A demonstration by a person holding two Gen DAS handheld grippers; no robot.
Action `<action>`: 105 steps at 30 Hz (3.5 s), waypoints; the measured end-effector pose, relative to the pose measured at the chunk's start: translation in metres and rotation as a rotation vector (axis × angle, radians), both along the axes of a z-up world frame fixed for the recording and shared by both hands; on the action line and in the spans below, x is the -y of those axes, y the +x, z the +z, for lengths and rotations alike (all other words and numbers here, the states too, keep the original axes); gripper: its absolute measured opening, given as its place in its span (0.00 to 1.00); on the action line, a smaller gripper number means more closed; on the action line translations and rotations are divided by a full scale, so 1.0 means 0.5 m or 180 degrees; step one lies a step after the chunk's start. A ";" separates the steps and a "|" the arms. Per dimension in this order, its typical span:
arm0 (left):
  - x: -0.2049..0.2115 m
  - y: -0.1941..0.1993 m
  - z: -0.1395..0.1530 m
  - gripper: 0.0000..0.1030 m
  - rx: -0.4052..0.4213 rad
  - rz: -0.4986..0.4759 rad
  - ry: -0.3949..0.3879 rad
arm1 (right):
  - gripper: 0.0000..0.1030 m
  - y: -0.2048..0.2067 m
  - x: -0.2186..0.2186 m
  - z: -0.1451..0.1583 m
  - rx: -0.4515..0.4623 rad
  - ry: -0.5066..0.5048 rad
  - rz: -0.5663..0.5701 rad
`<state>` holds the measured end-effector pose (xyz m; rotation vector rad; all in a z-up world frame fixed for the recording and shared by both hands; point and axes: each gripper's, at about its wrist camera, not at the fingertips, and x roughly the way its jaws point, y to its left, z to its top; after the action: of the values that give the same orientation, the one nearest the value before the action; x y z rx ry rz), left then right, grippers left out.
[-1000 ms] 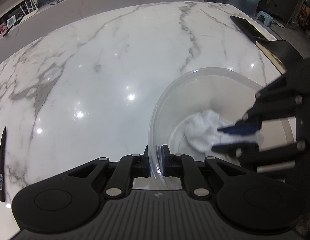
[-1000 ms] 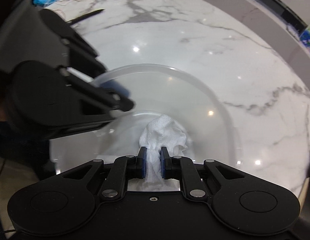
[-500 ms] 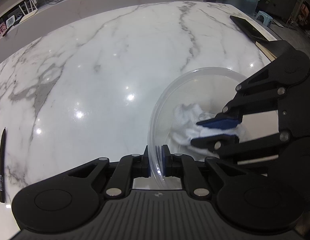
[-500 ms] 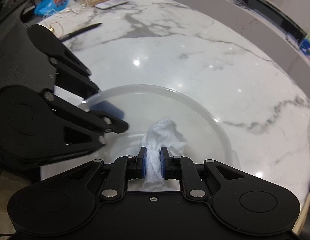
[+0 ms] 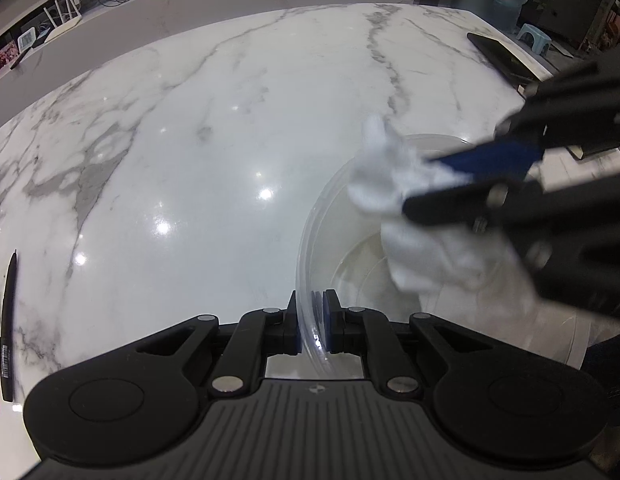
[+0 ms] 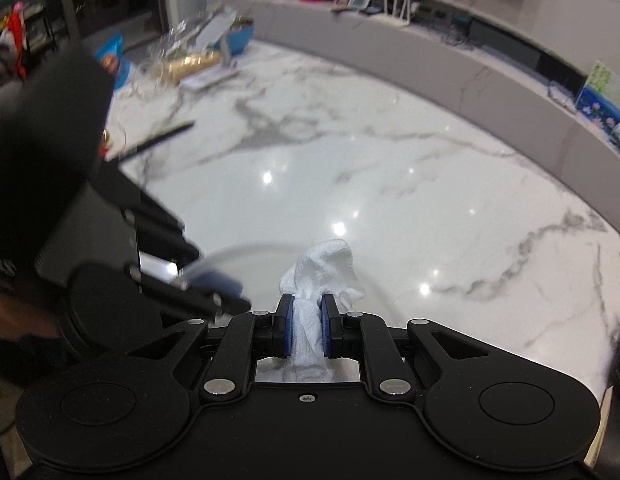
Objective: Clean bowl
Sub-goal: 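Lift the white cloth with the right gripper above the bowl rim, then wipe the bowl's inner wall with the cloth in the right gripper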
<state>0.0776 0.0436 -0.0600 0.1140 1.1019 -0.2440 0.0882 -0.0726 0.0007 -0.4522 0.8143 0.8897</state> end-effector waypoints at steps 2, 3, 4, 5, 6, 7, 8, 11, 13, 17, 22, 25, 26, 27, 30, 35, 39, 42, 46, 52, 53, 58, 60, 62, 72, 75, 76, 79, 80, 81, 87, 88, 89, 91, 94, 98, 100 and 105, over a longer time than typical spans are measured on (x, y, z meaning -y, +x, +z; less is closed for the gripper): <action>0.000 0.000 0.000 0.08 -0.0001 -0.0008 0.0002 | 0.11 0.002 0.002 0.010 0.0050 0.0084 -0.0038; 0.000 0.000 0.001 0.08 0.0001 -0.0008 0.0003 | 0.11 0.004 0.002 0.013 0.0076 0.0123 -0.0057; 0.000 0.000 0.001 0.08 0.0002 -0.0010 0.0003 | 0.11 0.005 -0.001 0.015 0.0108 0.0166 -0.0075; 0.000 0.000 0.001 0.09 0.0001 -0.0014 0.0003 | 0.11 0.006 -0.003 0.015 0.0132 0.0189 -0.0085; 0.000 0.000 0.001 0.09 0.0001 -0.0017 0.0001 | 0.12 0.006 -0.006 0.013 0.0151 0.0175 -0.0083; -0.001 -0.001 0.001 0.09 0.0000 -0.0018 -0.0002 | 0.11 0.005 -0.010 0.011 0.0173 0.0147 -0.0079; -0.001 -0.001 0.001 0.09 -0.0001 -0.0021 -0.0003 | 0.11 0.005 -0.015 0.009 0.0194 0.0118 -0.0074; -0.001 -0.001 0.000 0.09 0.0005 -0.0022 -0.0002 | 0.11 0.003 -0.027 0.003 0.0257 0.0034 -0.0060; -0.001 -0.002 0.000 0.09 0.0012 -0.0019 0.0008 | 0.11 0.002 -0.036 -0.001 0.0299 -0.0023 -0.0050; 0.000 0.000 0.000 0.09 0.0014 -0.0002 0.0014 | 0.11 0.003 -0.030 -0.003 0.0370 -0.0126 -0.0119; 0.003 0.002 0.000 0.09 0.0015 -0.0005 0.0025 | 0.11 0.006 -0.016 0.000 0.0434 -0.0205 -0.0218; 0.004 0.002 0.000 0.09 0.0015 -0.0001 0.0027 | 0.11 0.006 -0.003 0.002 0.0456 -0.0251 -0.0288; 0.004 0.002 0.000 0.09 0.0015 0.0000 0.0027 | 0.11 0.006 0.001 0.003 0.0457 -0.0263 -0.0305; 0.004 0.002 0.001 0.09 0.0015 0.0002 0.0027 | 0.11 0.006 0.005 0.003 0.0457 -0.0276 -0.0321; 0.003 0.002 0.000 0.09 0.0012 0.0008 0.0020 | 0.11 0.003 0.022 0.006 0.0458 -0.0315 -0.0389; 0.004 0.002 0.002 0.09 0.0014 0.0010 0.0031 | 0.11 -0.004 0.044 0.006 0.0447 -0.0352 -0.0447; 0.003 0.003 0.001 0.09 0.0008 0.0022 0.0027 | 0.11 -0.010 0.054 0.008 0.0443 -0.0382 -0.0473; 0.002 0.004 0.001 0.09 0.0001 0.0024 0.0021 | 0.11 -0.020 0.064 0.014 0.0456 -0.0415 -0.0482; 0.003 0.005 0.000 0.09 -0.0007 0.0018 0.0037 | 0.11 -0.031 0.083 0.021 0.0465 -0.0437 -0.0520; 0.013 0.000 -0.004 0.08 0.0011 -0.0062 0.0068 | 0.11 -0.025 0.088 0.018 0.0471 -0.0443 -0.0544; 0.014 -0.001 -0.004 0.08 0.0022 -0.0083 0.0071 | 0.11 -0.024 0.088 0.017 0.0475 -0.0443 -0.0545; 0.024 -0.008 -0.004 0.08 0.0085 -0.0234 0.0093 | 0.11 -0.016 0.073 0.010 0.0492 -0.0445 -0.0506; 0.028 -0.009 -0.005 0.08 0.0088 -0.0273 0.0103 | 0.11 -0.011 0.067 0.007 0.0490 -0.0435 -0.0492; 0.032 -0.010 -0.006 0.09 0.0094 -0.0315 0.0113 | 0.11 -0.004 0.060 0.005 0.0481 -0.0408 -0.0478; 0.038 -0.011 -0.006 0.08 0.0087 -0.0374 0.0107 | 0.11 0.007 0.016 0.002 0.0469 -0.0295 -0.0309; 0.037 -0.013 -0.006 0.08 0.0086 -0.0378 0.0105 | 0.11 0.007 0.005 0.002 0.0421 -0.0221 -0.0241; 0.037 -0.013 -0.006 0.08 0.0086 -0.0379 0.0106 | 0.11 0.008 0.002 0.003 0.0392 -0.0186 -0.0223; 0.036 -0.013 -0.006 0.08 0.0084 -0.0379 0.0109 | 0.11 0.012 -0.005 0.003 0.0290 -0.0076 -0.0179; 0.037 -0.013 -0.006 0.08 0.0083 -0.0377 0.0111 | 0.11 0.015 -0.006 0.003 0.0234 -0.0023 -0.0169; 0.037 -0.013 -0.006 0.08 0.0083 -0.0375 0.0113 | 0.11 0.018 -0.007 0.003 0.0178 0.0030 -0.0158; 0.040 -0.016 -0.006 0.08 0.0087 -0.0370 0.0134 | 0.11 0.022 -0.014 0.004 -0.0088 0.0236 -0.0095; 0.040 -0.017 -0.006 0.08 0.0085 -0.0366 0.0131 | 0.11 0.021 -0.014 0.004 -0.0144 0.0275 -0.0079; 0.039 -0.016 -0.005 0.08 0.0081 -0.0357 0.0123 | 0.11 0.021 -0.015 0.004 -0.0199 0.0314 -0.0064; 0.039 -0.016 -0.006 0.08 0.0082 -0.0355 0.0131 | 0.11 0.021 -0.017 0.002 -0.0278 0.0353 -0.0045; 0.040 -0.016 -0.005 0.08 0.0087 -0.0355 0.0145 | 0.11 0.021 -0.019 -0.001 -0.0299 0.0353 -0.0050; 0.038 -0.016 -0.005 0.08 0.0081 -0.0336 0.0136 | 0.11 0.020 -0.021 -0.007 -0.0308 0.0289 -0.0051; 0.036 -0.015 -0.005 0.08 0.0074 -0.0320 0.0132 | 0.11 0.018 -0.024 -0.016 -0.0330 0.0232 -0.0038; 0.035 -0.016 -0.005 0.07 0.0069 -0.0313 0.0136 | 0.11 0.008 -0.037 -0.056 -0.0358 -0.0069 0.0005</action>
<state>0.0695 0.0261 -0.0625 0.2088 1.0815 -0.3066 0.0922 -0.0541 -0.0274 -0.4245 0.9275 0.9147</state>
